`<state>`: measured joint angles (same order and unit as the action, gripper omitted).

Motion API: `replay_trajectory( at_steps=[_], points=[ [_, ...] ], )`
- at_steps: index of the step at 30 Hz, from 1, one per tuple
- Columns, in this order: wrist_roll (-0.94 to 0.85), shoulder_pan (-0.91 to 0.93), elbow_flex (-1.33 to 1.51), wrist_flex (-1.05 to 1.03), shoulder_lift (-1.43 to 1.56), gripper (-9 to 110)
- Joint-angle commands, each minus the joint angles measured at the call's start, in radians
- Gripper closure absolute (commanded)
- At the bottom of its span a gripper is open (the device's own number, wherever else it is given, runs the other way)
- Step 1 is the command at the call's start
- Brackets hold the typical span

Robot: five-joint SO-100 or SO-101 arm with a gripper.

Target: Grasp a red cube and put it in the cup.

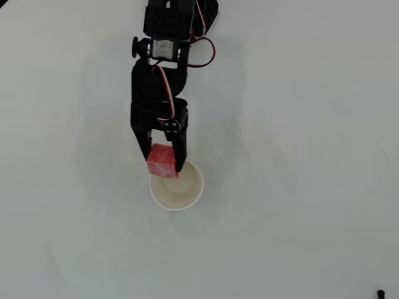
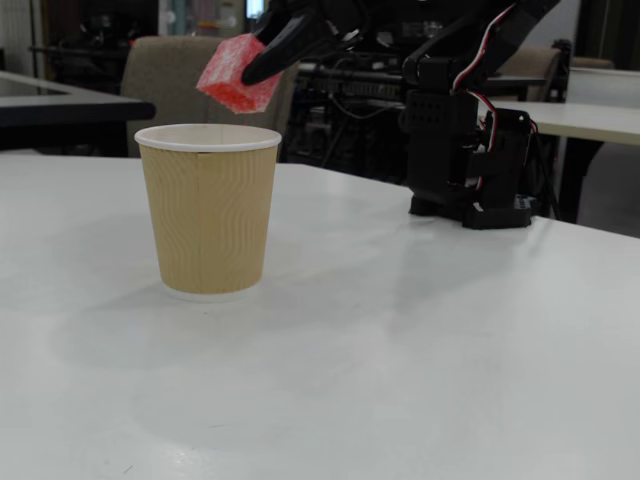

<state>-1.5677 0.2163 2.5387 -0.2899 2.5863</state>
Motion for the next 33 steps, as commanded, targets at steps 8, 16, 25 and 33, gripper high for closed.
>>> replay_trajectory(
  at_steps=[8, 16, 25, 33],
  points=[
    [0.008, -0.106, -0.014, 0.054, 0.032, 84],
    [0.002, -0.135, -0.025, 0.066, -0.003, 84],
    [0.002, -0.095, -0.123, 0.048, -0.101, 84],
    [0.009, -0.066, -0.239, 0.025, -0.222, 85]
  ],
)
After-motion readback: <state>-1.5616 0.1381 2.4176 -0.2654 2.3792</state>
